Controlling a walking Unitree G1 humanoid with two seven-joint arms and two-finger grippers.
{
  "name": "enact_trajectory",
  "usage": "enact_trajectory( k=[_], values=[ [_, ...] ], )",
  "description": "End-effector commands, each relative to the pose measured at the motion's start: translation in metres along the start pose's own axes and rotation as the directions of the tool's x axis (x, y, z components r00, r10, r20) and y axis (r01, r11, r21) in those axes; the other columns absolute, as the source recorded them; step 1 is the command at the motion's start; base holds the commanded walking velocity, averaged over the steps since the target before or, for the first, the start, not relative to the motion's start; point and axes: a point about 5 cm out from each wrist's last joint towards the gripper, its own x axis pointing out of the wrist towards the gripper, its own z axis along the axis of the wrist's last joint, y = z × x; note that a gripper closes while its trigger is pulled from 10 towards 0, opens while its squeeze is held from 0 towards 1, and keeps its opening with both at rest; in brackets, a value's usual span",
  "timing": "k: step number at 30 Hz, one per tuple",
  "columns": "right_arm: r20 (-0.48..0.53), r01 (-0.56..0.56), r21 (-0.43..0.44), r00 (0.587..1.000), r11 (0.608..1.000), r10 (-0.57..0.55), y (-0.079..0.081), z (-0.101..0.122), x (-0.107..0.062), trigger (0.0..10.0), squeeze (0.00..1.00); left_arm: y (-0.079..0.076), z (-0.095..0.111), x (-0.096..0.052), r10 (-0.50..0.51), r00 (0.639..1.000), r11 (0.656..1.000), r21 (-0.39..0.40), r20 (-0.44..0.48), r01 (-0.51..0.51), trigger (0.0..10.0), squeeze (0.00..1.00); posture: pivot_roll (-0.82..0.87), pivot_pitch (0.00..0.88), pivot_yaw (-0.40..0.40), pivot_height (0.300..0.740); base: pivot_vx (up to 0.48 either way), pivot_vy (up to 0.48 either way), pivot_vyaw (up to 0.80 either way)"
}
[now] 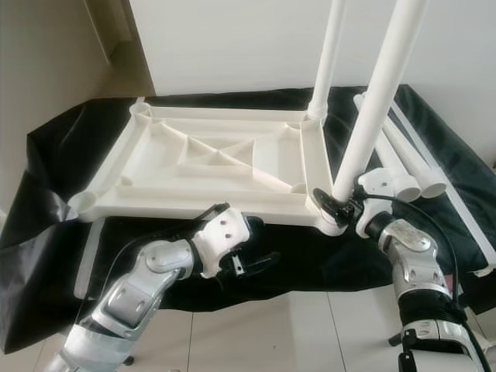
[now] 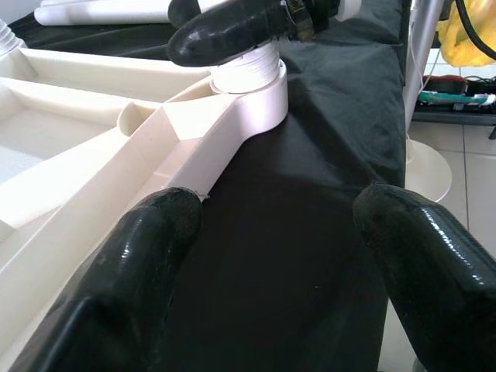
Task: Building children table
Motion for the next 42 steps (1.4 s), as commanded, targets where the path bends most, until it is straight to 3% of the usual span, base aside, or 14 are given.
enact_trajectory(
  k=[1,5,7,8,9,10,17,21,26,32,36,40,41,42],
  values=[
    [-0.030,0.000,0.010,1.000,1.000,0.000,0.002,-0.009,-0.004,0.0,0.00,0.003,0.002,-0.002,0.044,0.999,0.999,-0.006,0.005,-0.044,10.0,0.00,-0.07,0.075,0.023,0.740,0.000,0.000,0.00],
    [-0.048,0.013,0.015,0.999,1.000,-0.012,0.001,-0.016,-0.008,0.0,0.00,0.006,0.000,-0.001,0.060,0.998,0.998,-0.002,0.000,-0.060,10.0,0.00,-0.07,0.075,0.030,0.740,0.000,0.000,0.00],
    [-0.054,0.045,0.023,0.998,0.999,-0.043,0.000,-0.020,-0.009,3.5,0.00,0.005,0.000,0.001,0.056,0.998,0.998,0.002,0.003,-0.056,10.0,0.00,-0.08,0.074,0.035,0.740,0.000,0.000,0.00],
    [-0.054,0.045,0.023,0.998,0.999,-0.043,0.000,-0.020,-0.009,3.5,0.00,0.005,0.000,0.001,0.056,0.998,0.998,0.002,0.003,-0.056,10.0,0.00,-0.08,0.074,0.035,0.740,0.000,0.000,0.00],
    [-0.055,0.057,0.028,0.997,0.998,-0.055,0.000,-0.022,-0.010,7.3,0.00,0.005,0.000,0.000,0.053,0.999,0.999,0.002,0.005,-0.053,10.0,0.00,-0.08,0.074,0.035,0.740,0.000,0.000,0.00],
    [-0.061,0.077,0.032,0.995,0.997,-0.075,0.001,-0.024,-0.011,10.0,0.00,0.006,0.001,0.001,0.054,0.999,0.999,0.005,0.006,-0.054,10.0,0.00,-0.09,0.079,0.040,0.740,0.000,0.000,0.00],
    [-0.099,0.268,0.019,0.959,0.963,-0.265,0.009,-0.031,-0.014,10.0,0.00,0.011,0.005,0.000,0.072,0.997,0.997,-0.010,0.022,-0.072,10.0,0.00,-0.10,0.090,0.042,0.740,0.000,0.000,0.00],
    [-0.081,0.321,0.087,0.946,0.943,-0.314,0.016,-0.030,-0.013,10.0,0.00,0.011,0.003,-0.001,0.073,0.997,0.997,-0.020,0.015,-0.073,10.0,0.00,-0.09,0.091,0.041,0.740,0.000,0.000,0.00],
    [-0.118,0.470,0.161,0.882,0.868,-0.456,0.028,-0.032,-0.013,10.0,0.00,0.011,0.001,-0.002,0.083,0.997,0.996,-0.032,0.008,-0.082,10.0,0.00,-0.08,0.088,0.033,0.740,0.000,0.000,0.00],
    [-0.168,0.634,0.191,0.774,0.750,-0.611,0.063,-0.032,-0.010,10.0,0.00,0.011,0.000,-0.002,0.089,0.996,0.995,-0.035,0.010,-0.089,10.0,0.00,-0.08,0.073,0.026,0.740,0.000,0.000,0.00],
    [-0.171,0.659,0.227,0.751,0.717,-0.637,0.081,-0.025,-0.006,10.0,0.00,0.012,0.001,-0.003,0.104,0.994,0.993,-0.057,0.022,-0.103,10.0,0.00,-0.08,0.066,0.026,0.740,0.000,0.000,0.00],
    [-0.138,0.636,0.249,0.770,0.730,-0.623,0.090,-0.017,0.000,10.0,0.00,0.015,0.000,-0.004,0.114,0.993,0.993,-0.034,0.009,-0.113,10.0,0.00,-0.07,0.056,0.017,0.740,0.000,0.000,0.00],
    [-0.126,0.627,0.249,0.777,0.738,-0.617,0.091,-0.015,0.002,10.0,0.41,0.016,-0.001,-0.004,0.115,0.993,0.993,-0.027,0.006,-0.115,10.0,0.00,-0.07,0.052,0.016,0.740,0.000,0.000,0.00],
    [-0.106,0.622,0.265,0.779,0.737,-0.619,0.091,-0.011,0.002,10.0,1.00,0.018,-0.001,-0.006,0.120,0.993,0.992,-0.027,0.004,-0.119,10.0,0.00,-0.07,0.052,0.016,0.740,0.000,0.000,0.00]
  ],
)
